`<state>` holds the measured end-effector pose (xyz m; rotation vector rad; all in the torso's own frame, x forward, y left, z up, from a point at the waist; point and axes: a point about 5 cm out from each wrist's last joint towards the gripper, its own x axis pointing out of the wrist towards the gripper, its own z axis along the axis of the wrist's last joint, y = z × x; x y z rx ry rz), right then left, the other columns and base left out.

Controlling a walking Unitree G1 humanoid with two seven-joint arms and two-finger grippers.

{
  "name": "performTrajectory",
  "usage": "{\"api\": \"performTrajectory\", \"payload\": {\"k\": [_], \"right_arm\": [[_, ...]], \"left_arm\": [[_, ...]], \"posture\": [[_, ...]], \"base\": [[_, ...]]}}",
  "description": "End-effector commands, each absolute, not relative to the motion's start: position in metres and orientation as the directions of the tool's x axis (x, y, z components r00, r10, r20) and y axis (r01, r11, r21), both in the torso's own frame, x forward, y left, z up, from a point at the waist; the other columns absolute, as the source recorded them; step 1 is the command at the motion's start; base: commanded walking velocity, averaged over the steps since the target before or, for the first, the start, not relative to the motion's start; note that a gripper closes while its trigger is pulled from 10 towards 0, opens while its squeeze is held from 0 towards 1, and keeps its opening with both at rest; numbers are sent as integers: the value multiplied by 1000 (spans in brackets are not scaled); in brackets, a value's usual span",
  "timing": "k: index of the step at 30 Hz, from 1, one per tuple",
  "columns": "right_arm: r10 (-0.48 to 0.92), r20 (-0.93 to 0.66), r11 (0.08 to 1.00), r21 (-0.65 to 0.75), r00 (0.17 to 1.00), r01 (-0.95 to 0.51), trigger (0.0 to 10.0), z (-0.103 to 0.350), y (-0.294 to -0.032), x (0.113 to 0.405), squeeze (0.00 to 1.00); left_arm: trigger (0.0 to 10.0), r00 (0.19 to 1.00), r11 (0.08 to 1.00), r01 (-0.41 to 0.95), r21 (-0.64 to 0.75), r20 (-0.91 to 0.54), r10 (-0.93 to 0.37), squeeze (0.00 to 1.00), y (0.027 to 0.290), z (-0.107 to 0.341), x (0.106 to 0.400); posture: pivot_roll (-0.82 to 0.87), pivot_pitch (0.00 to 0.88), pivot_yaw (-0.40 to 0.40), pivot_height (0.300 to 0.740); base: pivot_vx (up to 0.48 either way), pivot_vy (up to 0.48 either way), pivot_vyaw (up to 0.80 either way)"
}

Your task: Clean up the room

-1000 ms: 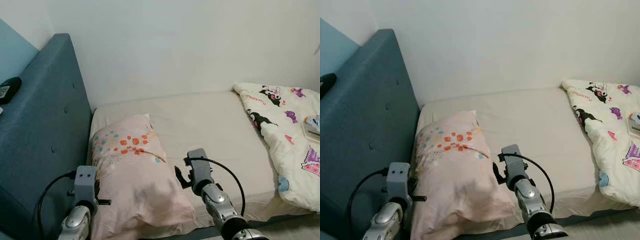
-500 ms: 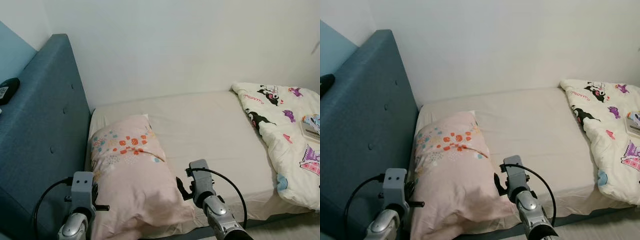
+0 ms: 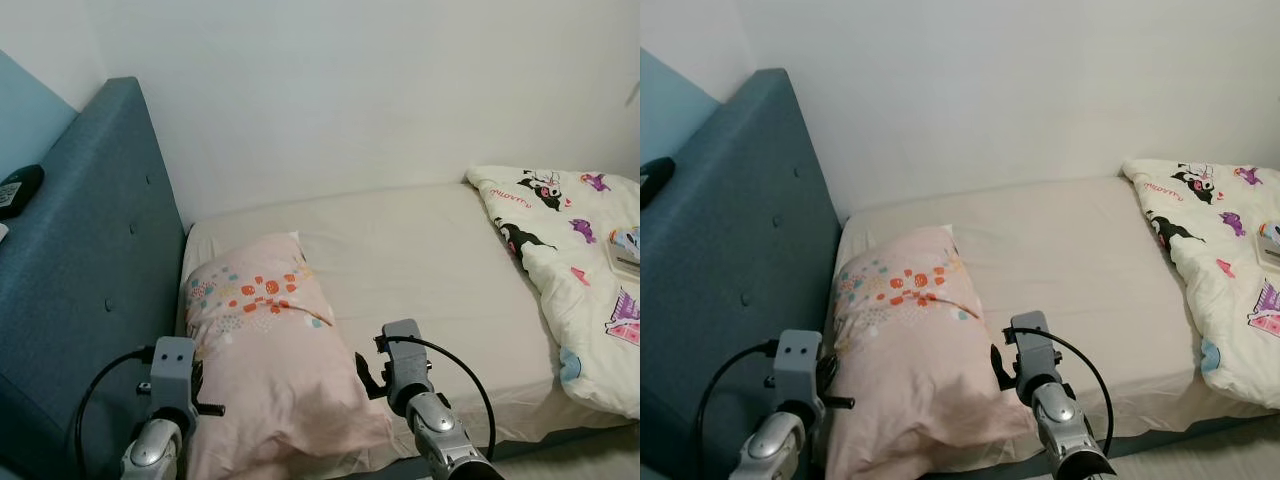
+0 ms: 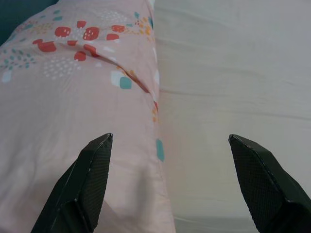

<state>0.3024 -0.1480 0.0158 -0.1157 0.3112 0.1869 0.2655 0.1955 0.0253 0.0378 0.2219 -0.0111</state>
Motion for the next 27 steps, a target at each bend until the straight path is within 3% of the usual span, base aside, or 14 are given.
{"api": "performTrajectory", "payload": {"k": [1,6,21,27], "right_arm": [[172,-315,976,-75,933,-205,10000,15,-145,302,0],[182,-326,973,-73,928,-217,10000,14,-144,302,0],[199,-327,971,-59,924,-231,10000,16,-140,303,0],[193,-325,972,-63,926,-225,10000,17,-142,305,0]], "left_arm": [[10000,974,999,8,47,-225,3,0,200,24,263],[10000,974,999,2,42,-227,8,0,199,23,261],[10000,974,999,-14,42,-223,23,0,200,22,258],[10000,975,999,-14,42,-222,23,0,200,22,257]], "posture": [[30,33,21,740],[25,41,18,740],[34,41,6,675],[33,40,8,675]], "base": [[0,0,0],[0,0,0],[0,0,0],[0,0,0]]}}
